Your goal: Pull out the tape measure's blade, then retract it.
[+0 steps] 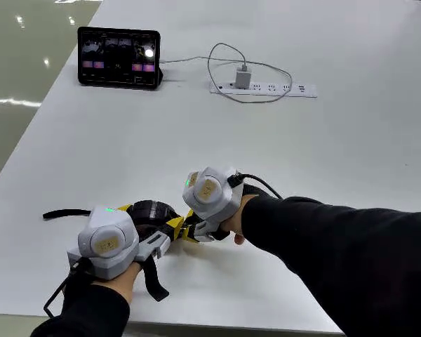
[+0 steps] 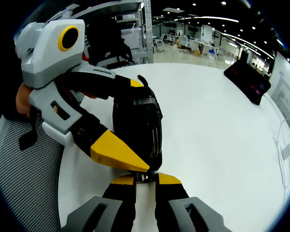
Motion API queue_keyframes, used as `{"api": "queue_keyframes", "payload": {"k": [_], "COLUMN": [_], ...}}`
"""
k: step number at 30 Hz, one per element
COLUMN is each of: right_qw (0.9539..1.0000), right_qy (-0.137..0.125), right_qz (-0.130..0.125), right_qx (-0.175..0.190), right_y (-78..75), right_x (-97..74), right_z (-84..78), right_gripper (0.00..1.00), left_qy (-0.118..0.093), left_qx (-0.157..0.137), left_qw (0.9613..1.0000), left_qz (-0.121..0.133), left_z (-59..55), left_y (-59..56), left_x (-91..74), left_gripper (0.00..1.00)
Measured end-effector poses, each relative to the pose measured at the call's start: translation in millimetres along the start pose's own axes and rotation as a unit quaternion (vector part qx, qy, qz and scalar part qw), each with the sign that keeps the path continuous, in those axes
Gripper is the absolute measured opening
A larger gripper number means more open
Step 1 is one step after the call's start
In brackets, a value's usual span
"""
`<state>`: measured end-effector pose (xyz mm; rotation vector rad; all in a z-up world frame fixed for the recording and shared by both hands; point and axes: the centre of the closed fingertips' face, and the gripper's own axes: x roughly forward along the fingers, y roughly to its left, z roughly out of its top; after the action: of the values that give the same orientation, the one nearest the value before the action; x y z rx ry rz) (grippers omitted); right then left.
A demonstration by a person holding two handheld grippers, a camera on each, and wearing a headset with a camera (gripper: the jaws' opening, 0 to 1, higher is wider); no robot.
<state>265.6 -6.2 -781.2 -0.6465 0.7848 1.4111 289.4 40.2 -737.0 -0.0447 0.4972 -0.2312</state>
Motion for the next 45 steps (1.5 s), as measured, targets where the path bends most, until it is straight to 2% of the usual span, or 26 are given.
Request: {"api": "queue_keyframes", "payload": {"k": [9,18,22,25,30,35,41,43,45], "right_qw": [1.0000,0.9996,0.9995,0.9994,0.9990,0.9985,0.9971,0.9966,0.9956], "right_qy": [0.002,-0.005,-0.010,-0.016,-0.024,-0.025,-0.038,-0.041,-0.047], "right_qz": [-0.007,-0.025,-0.028,-0.029,-0.039,-0.047,-0.059,-0.064,-0.068], "right_qx": [-0.001,-0.006,-0.008,-0.008,0.000,0.014,0.030,0.033,0.044], "right_y": [0.5,1.7,3.8,6.5,11.4,14.3,14.4,14.1,14.5], "right_x": [0.1,-4.7,-13.9,-20.0,-32.1,-41.2,-54.0,-59.1,-65.7], "right_z": [0.0,-1.7,-3.4,-5.0,-12.7,-23.8,-27.6,-29.2,-30.5], "right_gripper": [0.12,0.12,0.13,0.12,0.15,0.19,0.22,0.23,0.25], "left_qy": [-0.001,0.008,0.017,0.026,0.033,0.039,0.045,0.042,0.044], "left_qx": [0.006,0.018,0.015,-0.001,-0.002,0.002,0.018,0.018,0.030], "left_qw": [1.0000,0.9998,0.9996,0.9993,0.9986,0.9979,0.9966,0.9958,0.9952], "left_qz": [0.001,-0.002,-0.019,-0.027,-0.040,-0.051,-0.066,-0.079,-0.082], "left_z": [0.4,-0.9,-1.3,-2.0,-2.1,-1.2,-1.4,1.8,2.4], "left_y": [-0.3,-0.8,0.3,0.8,0.1,-2.5,-6.4,-9.8,-8.8], "left_x": [0.1,0.1,-0.3,-2.3,-5.0,-8.1,-10.8,-13.0,-14.9], "left_gripper": [0.58,0.59,0.58,0.58,0.56,0.57,0.61,0.64,0.66]}}
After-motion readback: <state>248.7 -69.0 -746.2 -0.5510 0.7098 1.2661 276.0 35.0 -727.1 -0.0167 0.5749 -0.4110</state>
